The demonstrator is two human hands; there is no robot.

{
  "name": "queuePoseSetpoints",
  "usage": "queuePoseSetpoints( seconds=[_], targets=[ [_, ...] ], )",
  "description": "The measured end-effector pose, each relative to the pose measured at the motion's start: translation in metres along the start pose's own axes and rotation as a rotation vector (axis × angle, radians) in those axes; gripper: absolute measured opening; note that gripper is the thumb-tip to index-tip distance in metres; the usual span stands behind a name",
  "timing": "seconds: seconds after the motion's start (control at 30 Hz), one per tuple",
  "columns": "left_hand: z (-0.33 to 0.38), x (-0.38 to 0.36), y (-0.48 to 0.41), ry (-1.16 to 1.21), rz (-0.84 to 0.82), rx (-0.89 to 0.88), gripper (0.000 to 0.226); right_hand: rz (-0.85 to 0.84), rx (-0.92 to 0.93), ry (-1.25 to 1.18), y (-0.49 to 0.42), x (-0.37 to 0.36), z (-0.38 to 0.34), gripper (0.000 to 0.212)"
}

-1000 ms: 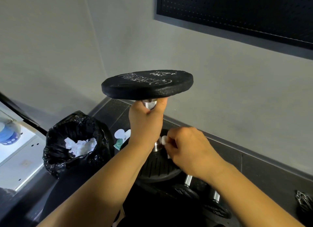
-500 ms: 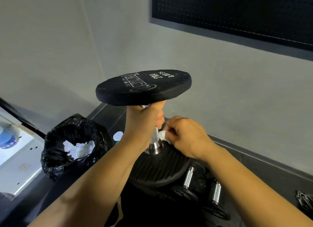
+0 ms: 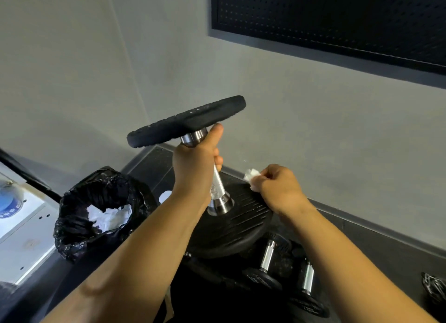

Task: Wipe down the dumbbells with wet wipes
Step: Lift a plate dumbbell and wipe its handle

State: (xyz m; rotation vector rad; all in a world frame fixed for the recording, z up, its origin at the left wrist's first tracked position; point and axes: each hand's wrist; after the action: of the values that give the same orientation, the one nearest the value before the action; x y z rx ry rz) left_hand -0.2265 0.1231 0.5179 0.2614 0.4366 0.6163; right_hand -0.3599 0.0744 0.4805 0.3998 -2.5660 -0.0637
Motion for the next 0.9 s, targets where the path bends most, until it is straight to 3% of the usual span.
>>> queuePoseSetpoints(
  seconds=[0.1, 0.23, 0.33, 0.43, 0.5, 0.6, 0.77, 0.9],
  targets=[
    [0.002, -0.006, -0.006, 0.038, 0.153, 0.013, 0.032, 0.119, 0.073, 0.085, 0.014, 0.003, -0.004, 0.013],
    [0.007, -0.003, -0.008, 0.129, 0.101, 0.084, 0.039, -0.081, 0.133, 0.275, 0.031, 0.019, -0.012, 0.019],
    [0.006, -0.001, -0.004, 0.048, 0.009, 0.034, 0.042, -0.073, 0.505, 0.550, 0.044, 0.029, -0.024, 0.007],
    [0.006, 0.000, 0.000, -0.036, -0.113, 0.048, 0.051, -0.351, 0.752, 0.618, 0.057, 0.019, -0.034, 0.008],
    [0.003, 0.002, -0.001, -0.053, -0.116, 0.093, 0.044, -0.431, 0.752, 0.649, 0.055, 0.012, -0.030, 0.006],
    [-0.004, 0.006, -0.004, -0.087, -0.054, 0.095, 0.041, -0.368, 0.714, 0.648, 0.037, 0.012, -0.026, 0.002],
    [0.001, 0.003, 0.006, -0.061, -0.220, 0.145, 0.047, -0.424, 0.610, 0.702, 0.007, 0.004, -0.020, 0.005],
    [0.002, 0.003, 0.011, -0.018, -0.285, 0.159, 0.049, -0.469, 0.424, 0.604, -0.015, -0.001, -0.012, 0.009]
  ],
)
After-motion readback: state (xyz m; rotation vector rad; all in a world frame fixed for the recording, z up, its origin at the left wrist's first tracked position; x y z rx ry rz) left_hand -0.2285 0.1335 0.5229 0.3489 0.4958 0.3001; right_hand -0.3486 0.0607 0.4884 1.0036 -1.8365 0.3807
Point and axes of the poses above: each hand's wrist, its own y-axis away from the middle knuckle, its own x-axis out of the back of the hand, z = x × y, and after that the axes turned 11 degrees about x, right-handed
